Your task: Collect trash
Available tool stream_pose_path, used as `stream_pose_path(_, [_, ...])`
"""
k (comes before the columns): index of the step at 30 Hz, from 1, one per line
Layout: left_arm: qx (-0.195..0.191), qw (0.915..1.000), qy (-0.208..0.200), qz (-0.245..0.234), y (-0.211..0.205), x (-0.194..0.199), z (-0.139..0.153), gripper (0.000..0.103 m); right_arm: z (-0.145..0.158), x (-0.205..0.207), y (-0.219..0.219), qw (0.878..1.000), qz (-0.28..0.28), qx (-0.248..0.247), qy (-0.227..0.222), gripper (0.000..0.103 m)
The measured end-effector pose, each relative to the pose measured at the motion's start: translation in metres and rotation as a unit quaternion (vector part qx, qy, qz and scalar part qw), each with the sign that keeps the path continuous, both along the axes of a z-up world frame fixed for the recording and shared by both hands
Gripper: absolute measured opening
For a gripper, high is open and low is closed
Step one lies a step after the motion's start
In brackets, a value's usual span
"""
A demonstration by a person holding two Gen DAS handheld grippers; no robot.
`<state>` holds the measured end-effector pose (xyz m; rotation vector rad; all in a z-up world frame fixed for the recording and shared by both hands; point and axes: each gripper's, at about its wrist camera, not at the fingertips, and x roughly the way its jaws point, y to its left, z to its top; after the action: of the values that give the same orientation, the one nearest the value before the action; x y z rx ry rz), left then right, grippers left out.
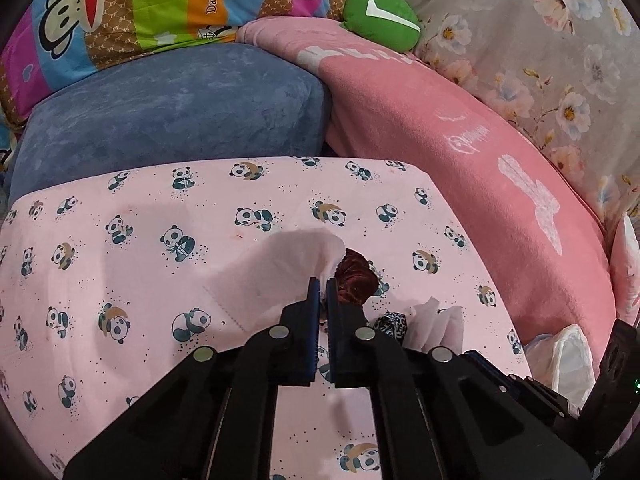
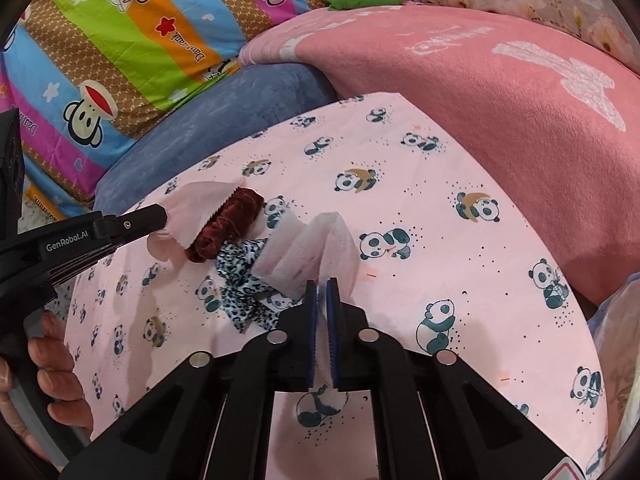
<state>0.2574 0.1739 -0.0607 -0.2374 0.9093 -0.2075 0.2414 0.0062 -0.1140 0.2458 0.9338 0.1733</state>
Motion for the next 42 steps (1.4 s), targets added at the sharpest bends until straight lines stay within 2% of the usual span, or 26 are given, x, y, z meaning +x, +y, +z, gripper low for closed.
stream_pose_path(16, [-0.006,0.9980,-0.060,-0.018,-0.024,-0.057,0.070,0.003,0.086,-0.060,-0.016,0.996,-0.011,0.014,-0.090,0.003])
stream_pose_path(20, [-0.005,0.9976,-0.065,-0.023,-0.029,-0.070,0.075,0.003,0.096,-0.069,-0.024,0.996,-0.009,0.020,-0.088,0.003])
stream_pose_path(22, [-0.004,0.9978,-0.063,-0.023,-0.029,-0.074,0.073,0.003,0.097,-0.071,-0.026,0.996,-0.010,0.014,-0.085,0.007])
stream_pose_path(26, [-0.002,0.9981,-0.057,-0.024,-0.028,-0.079,0.067,0.003,0.089,-0.068,-0.026,0.998,-0.009,0.017,-0.065,0.011])
stream_pose_path(29, [0.001,0.9985,-0.049,-0.024,-0.027,-0.077,0.060,0.003,0.072,-0.058,-0.022,0.999,-0.006,0.013,-0.046,0.018])
stream_pose_path(34, [0.004,0.9991,-0.036,-0.019,-0.022,-0.072,0.049,0.003,0.043,-0.042,-0.011,1.000,0.003,0.003,-0.015,0.020])
stream_pose_path(36, [0.003,0.9994,-0.031,-0.018,-0.020,-0.068,0.044,0.003,0.031,-0.035,-0.008,1.000,0.003,-0.001,-0.004,0.027])
stream_pose_path(42, [0.002,0.9997,-0.019,-0.016,-0.018,-0.059,0.033,0.003,0.006,-0.022,-0.004,1.000,0.001,-0.005,0.015,0.027])
